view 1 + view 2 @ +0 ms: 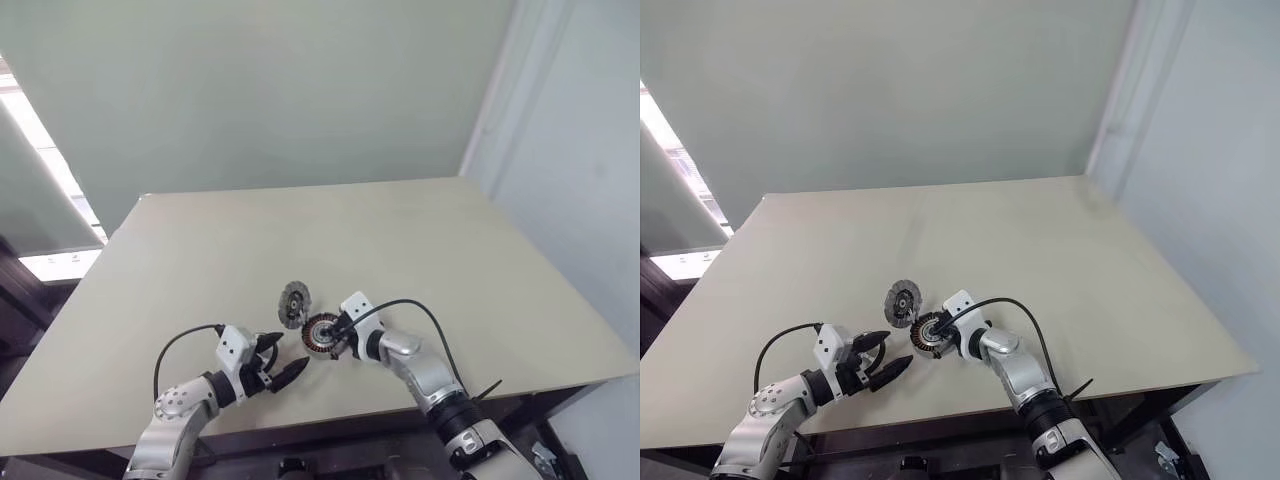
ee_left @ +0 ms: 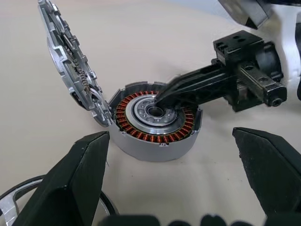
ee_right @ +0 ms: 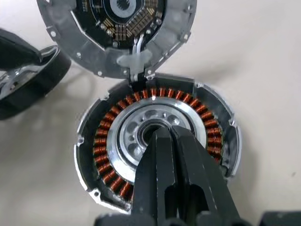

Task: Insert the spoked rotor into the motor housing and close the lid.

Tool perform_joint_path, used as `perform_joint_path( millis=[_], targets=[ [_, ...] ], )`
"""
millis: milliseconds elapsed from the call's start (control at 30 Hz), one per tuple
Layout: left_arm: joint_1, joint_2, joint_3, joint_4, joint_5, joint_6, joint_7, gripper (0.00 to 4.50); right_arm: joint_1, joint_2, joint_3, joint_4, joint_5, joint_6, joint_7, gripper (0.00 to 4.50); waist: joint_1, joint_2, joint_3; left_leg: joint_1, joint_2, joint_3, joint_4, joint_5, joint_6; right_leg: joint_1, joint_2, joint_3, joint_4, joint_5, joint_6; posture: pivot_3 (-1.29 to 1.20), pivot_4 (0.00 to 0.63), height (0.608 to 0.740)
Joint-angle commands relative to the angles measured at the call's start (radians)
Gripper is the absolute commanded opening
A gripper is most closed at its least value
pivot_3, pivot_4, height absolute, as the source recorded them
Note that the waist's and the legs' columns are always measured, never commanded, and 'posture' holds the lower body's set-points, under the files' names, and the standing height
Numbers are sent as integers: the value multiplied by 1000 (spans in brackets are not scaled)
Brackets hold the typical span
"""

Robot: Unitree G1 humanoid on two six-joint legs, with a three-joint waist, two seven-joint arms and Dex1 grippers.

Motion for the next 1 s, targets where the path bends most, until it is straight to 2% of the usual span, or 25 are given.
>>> perform_joint_path(
  millis=[33, 333, 533, 633, 733, 867, 1000],
  targets=[
    [1, 11, 13, -31, 0, -10, 2, 4500, -25, 6, 18, 47, -31, -40, -9, 45, -4, 0, 0, 0, 0, 0, 0, 0, 0, 0, 0, 0, 0, 0, 0, 0, 0, 740],
    [11, 12, 17, -36, -3, -11, 7, 4500, -19, 8, -45, -57, 39, -43, 30, 45, -4, 0, 0, 1, 0, 0, 0, 0, 0, 0, 0, 0, 0, 0, 0, 0, 0, 740],
    [11, 2, 19, -38, -18, 4, 11, 4500, 0, -21, -23, -174, 41, -18, 77, 45, -4, 0, 0, 0, 0, -1, 0, 0, 0, 0, 0, 0, 0, 0, 0, 0, 0, 740],
    [44, -35, 70, -104, -114, 106, 68, 4500, 20, -29, -13, -219, 38, -8, 88, 45, -5, 0, 0, 0, 0, -1, 0, 0, 0, 0, 0, 0, 0, 0, 0, 0, 0, 740],
    [93, -71, 140, -200, -262, 309, 173, 4500, 34, -39, -9, -239, 33, -8, 92, 45, -5, 0, 0, 0, 0, -1, 0, 0, 0, 0, 0, 0, 0, 0, 0, 0, 0, 740],
    [179, -136, 245, -298, -528, 520, 272, 4500, 50, -53, -7, -252, 32, -11, 95, 45, -5, 0, 0, 0, 0, -2, -1, 0, 0, 0, -1, -1, 0, 0, 0, 0, 0, 740],
    [247, -194, 322, -334, -717, 617, 348, 4500, 58, -64, -4, -258, 34, -15, 100, 45, -4, 0, 1, 0, 0, -2, 0, 0, 0, 0, -1, -1, 0, 0, 0, 0, 0, 740]
  ],
)
